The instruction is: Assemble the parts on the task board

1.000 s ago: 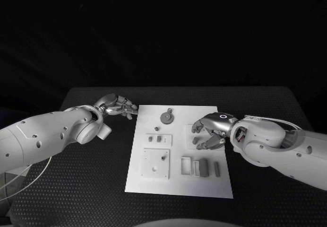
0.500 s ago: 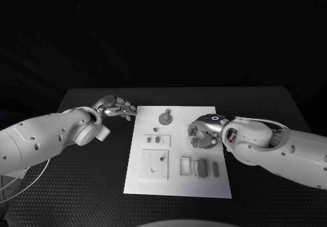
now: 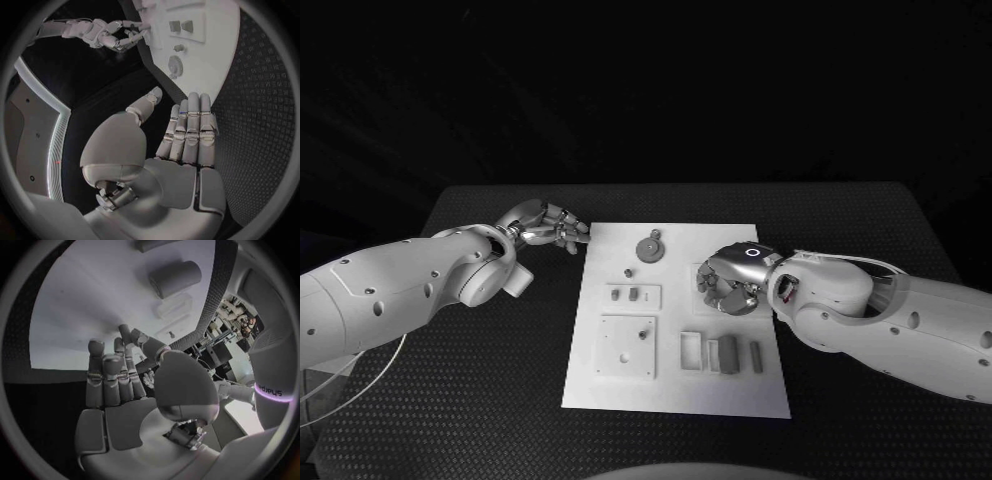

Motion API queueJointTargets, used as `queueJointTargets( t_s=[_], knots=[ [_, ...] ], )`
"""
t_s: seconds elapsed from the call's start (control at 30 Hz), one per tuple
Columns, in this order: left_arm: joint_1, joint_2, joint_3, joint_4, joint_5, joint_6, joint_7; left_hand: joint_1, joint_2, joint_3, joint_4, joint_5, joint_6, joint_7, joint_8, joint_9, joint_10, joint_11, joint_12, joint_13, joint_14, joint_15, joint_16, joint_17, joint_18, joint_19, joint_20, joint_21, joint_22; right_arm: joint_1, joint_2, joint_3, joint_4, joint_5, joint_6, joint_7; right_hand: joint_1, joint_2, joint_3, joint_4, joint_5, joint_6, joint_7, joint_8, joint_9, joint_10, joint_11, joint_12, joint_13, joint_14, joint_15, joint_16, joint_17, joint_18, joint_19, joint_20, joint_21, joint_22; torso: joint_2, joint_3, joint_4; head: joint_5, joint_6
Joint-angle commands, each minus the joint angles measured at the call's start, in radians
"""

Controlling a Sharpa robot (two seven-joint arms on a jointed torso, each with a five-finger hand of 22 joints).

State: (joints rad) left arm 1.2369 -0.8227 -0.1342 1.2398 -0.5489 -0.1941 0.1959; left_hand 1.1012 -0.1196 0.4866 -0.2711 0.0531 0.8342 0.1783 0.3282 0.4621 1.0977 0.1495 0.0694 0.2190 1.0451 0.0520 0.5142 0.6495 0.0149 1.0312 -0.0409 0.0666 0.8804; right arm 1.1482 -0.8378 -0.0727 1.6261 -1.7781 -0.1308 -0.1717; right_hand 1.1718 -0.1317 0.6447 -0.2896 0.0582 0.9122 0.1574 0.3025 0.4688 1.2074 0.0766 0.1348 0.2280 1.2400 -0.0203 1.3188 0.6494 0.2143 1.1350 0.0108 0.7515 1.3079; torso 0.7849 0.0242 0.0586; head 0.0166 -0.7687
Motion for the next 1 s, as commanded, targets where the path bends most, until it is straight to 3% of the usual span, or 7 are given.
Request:
queueJointTargets(
  t_s=[0.03,0.4,0.67,0.83,1.0],
  knots=[
    [0.001,0.001,0.001,0.002,0.001,0.009,0.008,-0.005,0.001,-0.004,0.002,-0.003,-0.002,0.006,-0.005,-0.001,-0.003,0.002,0.003,-0.001,-0.001,0.005,-0.005,0.001,-0.002,-0.009,-0.001,0.003,-0.001,-0.001,0.000,0.000,0.001,-0.029,-0.021,0.012,0.008,0.005,0.007,0.000,0.000,0.010,-0.001,0.005,-0.001,0.017,0.004,0.005,0.002,0.001,-0.010,-0.003,-0.001,0.047,0.006,-0.002,0.007,0.018,0.000,0.0017,-0.0001,0.000,-0.001],
    [0.001,0.000,0.001,0.002,0.003,0.014,0.006,-0.009,0.001,-0.006,0.005,-0.003,-0.004,0.008,-0.006,-0.002,-0.004,0.002,0.003,-0.002,0.000,0.005,-0.008,0.004,-0.002,-0.009,0.000,0.003,-0.002,-0.004,0.005,-0.002,-0.015,-0.036,-0.012,0.010,0.010,0.017,0.012,0.001,0.000,0.023,-0.005,0.009,-0.002,0.030,-0.001,0.005,0.008,0.002,-0.015,-0.003,-0.003,0.047,0.008,-0.003,0.008,0.019,0.000,0.0017,0.0000,-0.002,-0.002],
    [0.001,-0.003,0.001,0.004,0.003,0.014,0.006,-0.010,0.002,-0.006,0.006,-0.003,-0.004,0.009,-0.006,-0.002,-0.004,0.002,0.003,-0.002,0.000,0.005,-0.008,0.005,-0.002,-0.009,0.000,0.003,-0.002,-0.006,0.008,-0.003,-0.014,-0.042,-0.023,0.013,0.010,0.044,0.023,0.001,0.000,0.045,-0.014,0.017,-0.001,0.052,-0.009,0.008,0.018,0.007,-0.024,0.001,-0.003,0.047,0.013,-0.005,0.011,0.019,0.000,0.0016,0.0001,-0.002,-0.002],
    [0.001,-0.003,0.001,0.005,0.003,0.014,0.006,-0.011,0.002,-0.006,0.007,-0.003,-0.005,0.009,-0.006,-0.002,-0.004,0.002,0.003,-0.002,0.000,0.005,-0.009,0.005,-0.002,-0.009,0.000,0.003,-0.002,-0.009,0.010,-0.003,-0.015,-0.051,-0.031,0.013,0.013,0.059,0.078,0.011,0.001,0.076,-0.025,0.028,0.000,0.081,-0.021,0.015,0.031,0.014,-0.035,0.003,-0.004,0.047,0.023,-0.007,0.013,0.018,0.000,0.0013,0.0000,-0.003,-0.002],
    [0.001,-0.005,0.001,0.006,0.003,0.014,0.006,-0.011,0.002,-0.006,0.007,-0.003,-0.005,0.009,-0.007,-0.002,-0.004,0.002,0.003,-0.002,0.000,0.005,-0.009,0.006,-0.002,-0.009,0.000,0.003,-0.002,-0.010,0.011,-0.003,-0.015,-0.065,-0.046,0.009,0.001,0.067,0.097,0.010,0.001,0.091,-0.030,0.033,0.001,0.097,-0.027,0.016,0.039,0.020,-0.041,0.005,-0.004,0.047,0.032,-0.011,0.019,0.019,0.000,0.0015,-0.0002,-0.003,-0.002]
  ],
)
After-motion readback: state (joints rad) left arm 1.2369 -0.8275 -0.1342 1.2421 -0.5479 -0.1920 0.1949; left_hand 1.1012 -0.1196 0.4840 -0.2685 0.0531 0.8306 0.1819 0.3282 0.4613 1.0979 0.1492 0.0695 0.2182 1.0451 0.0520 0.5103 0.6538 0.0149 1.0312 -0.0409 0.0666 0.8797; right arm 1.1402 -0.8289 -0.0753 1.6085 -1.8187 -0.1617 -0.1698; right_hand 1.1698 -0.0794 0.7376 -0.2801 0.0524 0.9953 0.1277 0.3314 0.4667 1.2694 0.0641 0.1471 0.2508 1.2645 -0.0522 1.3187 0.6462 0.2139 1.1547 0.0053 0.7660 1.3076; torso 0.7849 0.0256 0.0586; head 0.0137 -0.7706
